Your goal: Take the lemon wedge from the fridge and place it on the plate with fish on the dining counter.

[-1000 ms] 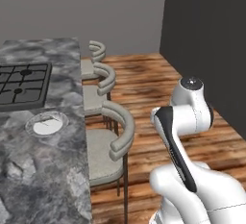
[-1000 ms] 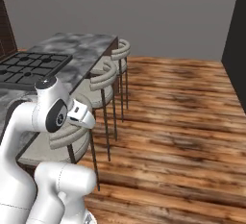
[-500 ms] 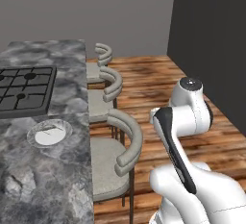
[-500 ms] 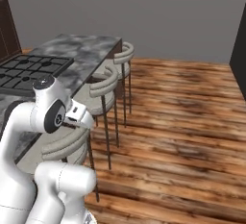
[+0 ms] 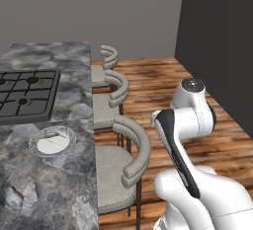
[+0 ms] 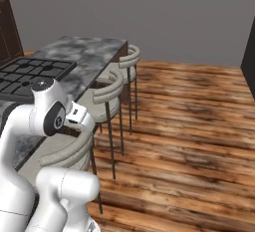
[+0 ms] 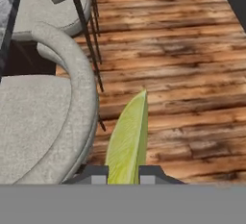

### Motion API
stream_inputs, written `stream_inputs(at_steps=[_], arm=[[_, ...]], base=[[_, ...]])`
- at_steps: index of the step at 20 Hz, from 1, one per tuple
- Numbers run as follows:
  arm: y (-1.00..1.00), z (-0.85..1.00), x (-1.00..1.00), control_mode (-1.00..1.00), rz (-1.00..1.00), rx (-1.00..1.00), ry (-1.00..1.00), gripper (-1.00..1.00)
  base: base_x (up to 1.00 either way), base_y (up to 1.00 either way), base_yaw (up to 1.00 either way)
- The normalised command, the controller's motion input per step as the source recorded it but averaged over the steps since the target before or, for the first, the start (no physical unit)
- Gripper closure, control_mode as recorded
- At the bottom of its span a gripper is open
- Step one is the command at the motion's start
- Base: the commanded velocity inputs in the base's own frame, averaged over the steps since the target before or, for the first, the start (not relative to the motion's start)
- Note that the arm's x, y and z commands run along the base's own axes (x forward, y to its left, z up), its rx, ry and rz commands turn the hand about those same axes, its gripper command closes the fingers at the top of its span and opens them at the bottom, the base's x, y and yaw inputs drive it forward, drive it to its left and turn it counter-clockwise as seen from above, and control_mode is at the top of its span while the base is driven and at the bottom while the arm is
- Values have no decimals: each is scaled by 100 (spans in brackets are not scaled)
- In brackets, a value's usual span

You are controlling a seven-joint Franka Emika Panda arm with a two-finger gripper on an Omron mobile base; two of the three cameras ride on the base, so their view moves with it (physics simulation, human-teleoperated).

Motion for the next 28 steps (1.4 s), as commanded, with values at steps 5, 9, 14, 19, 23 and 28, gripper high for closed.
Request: stream_inputs(at_steps=[5, 9, 14, 19, 23, 28], arm=[[85, 52, 0, -100, 34, -10, 0, 100], [95, 51, 14, -100, 49, 0, 0, 100], [51, 1, 59, -100, 51, 9, 4, 100], [65, -11, 56, -100, 35, 0, 4, 100], [53, 0, 6, -100, 14, -14, 7, 100], [81, -14, 18, -100, 2, -13, 9, 100]], base=[[0, 0, 0], [0, 0, 0], [0, 0, 0], [0, 0, 0], [0, 0, 0], [0, 0, 0]])
